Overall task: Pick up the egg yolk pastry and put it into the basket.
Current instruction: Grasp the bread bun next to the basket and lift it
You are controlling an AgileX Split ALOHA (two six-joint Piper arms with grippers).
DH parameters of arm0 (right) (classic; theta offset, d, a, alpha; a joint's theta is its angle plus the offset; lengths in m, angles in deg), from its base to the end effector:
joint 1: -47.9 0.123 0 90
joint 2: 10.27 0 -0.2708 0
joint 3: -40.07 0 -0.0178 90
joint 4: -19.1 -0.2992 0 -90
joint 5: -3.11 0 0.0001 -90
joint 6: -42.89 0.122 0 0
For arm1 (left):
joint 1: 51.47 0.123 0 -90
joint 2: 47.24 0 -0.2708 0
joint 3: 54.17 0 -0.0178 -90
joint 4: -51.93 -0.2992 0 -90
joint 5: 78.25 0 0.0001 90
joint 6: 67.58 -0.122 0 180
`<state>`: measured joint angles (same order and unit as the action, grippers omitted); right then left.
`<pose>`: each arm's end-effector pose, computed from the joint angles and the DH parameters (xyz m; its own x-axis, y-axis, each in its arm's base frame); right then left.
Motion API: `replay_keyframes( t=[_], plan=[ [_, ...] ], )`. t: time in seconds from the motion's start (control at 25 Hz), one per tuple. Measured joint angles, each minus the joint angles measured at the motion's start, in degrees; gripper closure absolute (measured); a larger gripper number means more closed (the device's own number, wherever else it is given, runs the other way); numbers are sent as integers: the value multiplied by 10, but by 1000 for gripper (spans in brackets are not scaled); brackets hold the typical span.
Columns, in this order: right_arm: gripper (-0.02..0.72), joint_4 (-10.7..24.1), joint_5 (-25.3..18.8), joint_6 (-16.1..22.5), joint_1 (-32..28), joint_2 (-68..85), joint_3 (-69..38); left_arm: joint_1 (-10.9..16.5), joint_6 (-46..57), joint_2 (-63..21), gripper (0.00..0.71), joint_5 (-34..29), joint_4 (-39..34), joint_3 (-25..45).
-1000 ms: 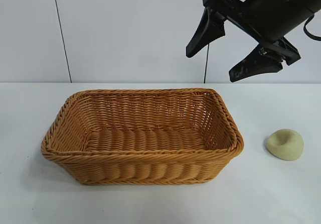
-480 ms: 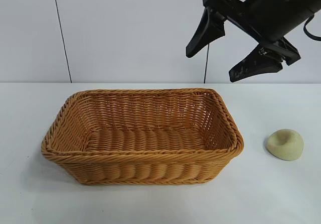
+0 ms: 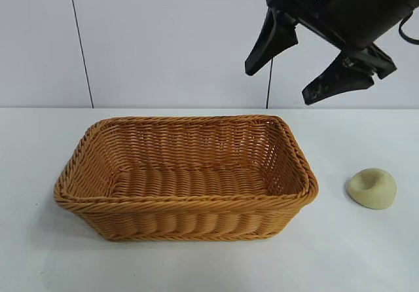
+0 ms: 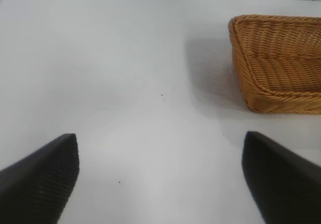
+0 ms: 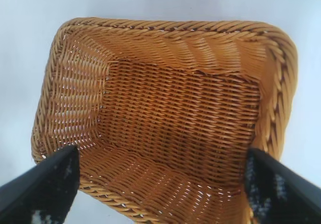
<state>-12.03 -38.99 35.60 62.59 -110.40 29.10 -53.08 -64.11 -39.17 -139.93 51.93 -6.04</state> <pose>0.3688 0.1404 0.2005 -0.9113 0.0421 -0.4096 -0.1539 0.8877 0.4339 0.0784 -0.0022 0.2851 -0.4683 -0.0474 -0.8823 -0.0002 0.9986 -0.0535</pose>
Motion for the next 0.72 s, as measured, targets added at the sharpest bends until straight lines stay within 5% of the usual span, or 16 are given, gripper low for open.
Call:
replay_keyframes(
  t=[0.08, 0.12, 0.24, 0.36, 0.72],
  plan=[
    [66, 80, -28, 52, 0, 0, 23, 0, 0, 0, 71, 0, 0, 0],
    [66, 80, -28, 52, 0, 0, 23, 0, 0, 0, 71, 0, 0, 0],
    [66, 208, -67, 131, 0, 0, 40, 0, 0, 0, 71, 0, 0, 0],
    [66, 272, -84, 170, -26, -4, 43, 0, 0, 0, 71, 0, 0, 0],
    [66, 274, -69, 163, -112, -75, 43, 0, 0, 0, 71, 0, 0, 0]
  ],
)
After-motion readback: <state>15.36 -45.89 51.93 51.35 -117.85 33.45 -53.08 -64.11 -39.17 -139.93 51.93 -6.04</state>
